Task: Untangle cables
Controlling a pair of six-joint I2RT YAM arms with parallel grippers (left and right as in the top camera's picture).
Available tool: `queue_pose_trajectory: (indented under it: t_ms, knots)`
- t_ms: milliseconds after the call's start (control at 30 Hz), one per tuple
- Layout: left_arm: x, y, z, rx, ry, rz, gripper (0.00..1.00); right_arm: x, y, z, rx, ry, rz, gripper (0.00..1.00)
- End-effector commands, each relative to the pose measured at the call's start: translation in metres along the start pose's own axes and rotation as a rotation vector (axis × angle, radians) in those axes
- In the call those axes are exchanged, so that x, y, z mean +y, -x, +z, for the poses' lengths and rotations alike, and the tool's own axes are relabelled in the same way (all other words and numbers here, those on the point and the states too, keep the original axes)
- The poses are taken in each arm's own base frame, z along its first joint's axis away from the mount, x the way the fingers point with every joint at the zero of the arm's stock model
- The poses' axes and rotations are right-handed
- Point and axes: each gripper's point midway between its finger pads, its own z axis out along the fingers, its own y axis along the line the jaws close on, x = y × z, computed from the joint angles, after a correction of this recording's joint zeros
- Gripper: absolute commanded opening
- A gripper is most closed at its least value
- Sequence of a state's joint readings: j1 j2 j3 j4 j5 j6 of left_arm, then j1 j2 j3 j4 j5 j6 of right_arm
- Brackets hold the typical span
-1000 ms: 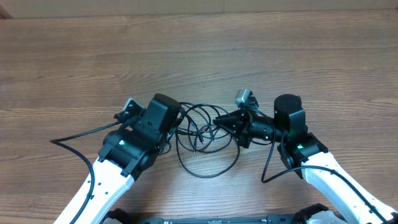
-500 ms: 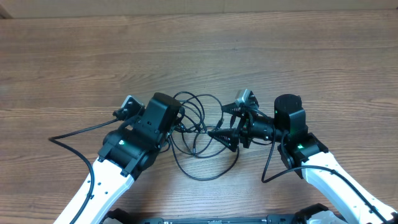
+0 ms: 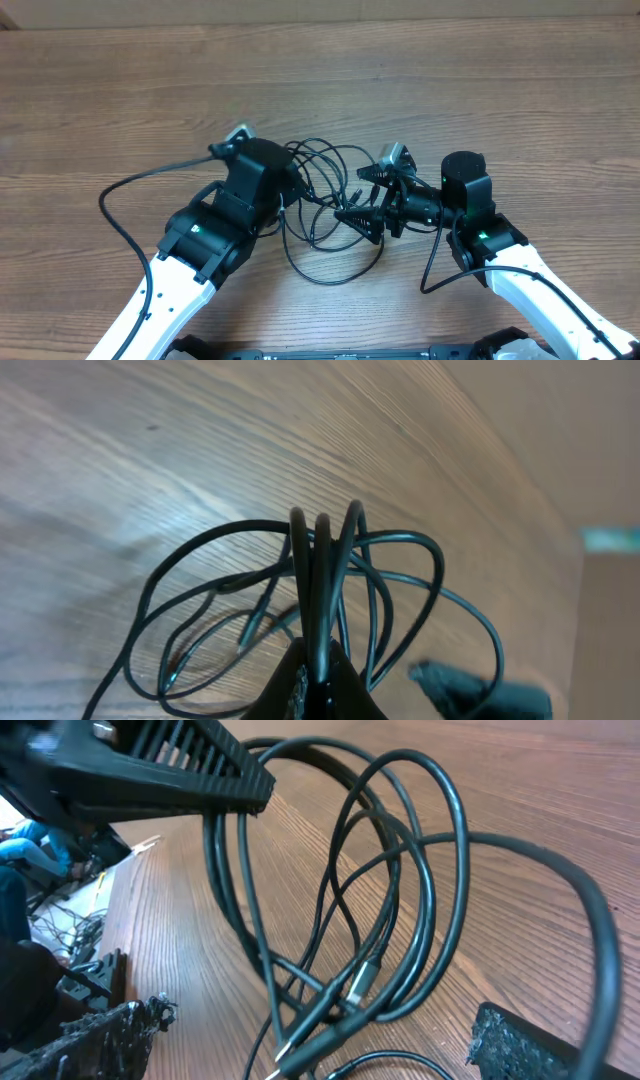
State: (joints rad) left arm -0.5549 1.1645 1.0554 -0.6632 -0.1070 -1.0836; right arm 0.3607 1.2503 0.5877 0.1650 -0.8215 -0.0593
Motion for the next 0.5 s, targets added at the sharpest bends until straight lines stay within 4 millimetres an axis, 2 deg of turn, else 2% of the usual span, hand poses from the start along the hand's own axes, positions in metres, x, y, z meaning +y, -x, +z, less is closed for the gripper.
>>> queue_pose_trajectory:
  t_ms: [0, 367, 400, 467]
  knots:
    - [-0.015, -0.010, -0.002, 0.068, -0.079, 0.179, 0.04, -0.003, 0.006, -0.001, -0.012, -0.019, -0.013, 1.00]
    - [-0.034, -0.028, -0.007, 0.155, -0.205, 0.382, 0.05, -0.004, 0.006, -0.001, -0.012, -0.023, -0.013, 1.00]
    - [-0.035, -0.030, -0.007, 0.162, -0.215, 0.394, 0.04, -0.004, 0.006, -0.001, -0.012, -0.023, -0.013, 0.98]
    - [-0.038, -0.032, -0.008, 0.172, -0.236, 0.413, 0.04, -0.004, 0.006, -0.001, -0.012, -0.023, -0.013, 0.82]
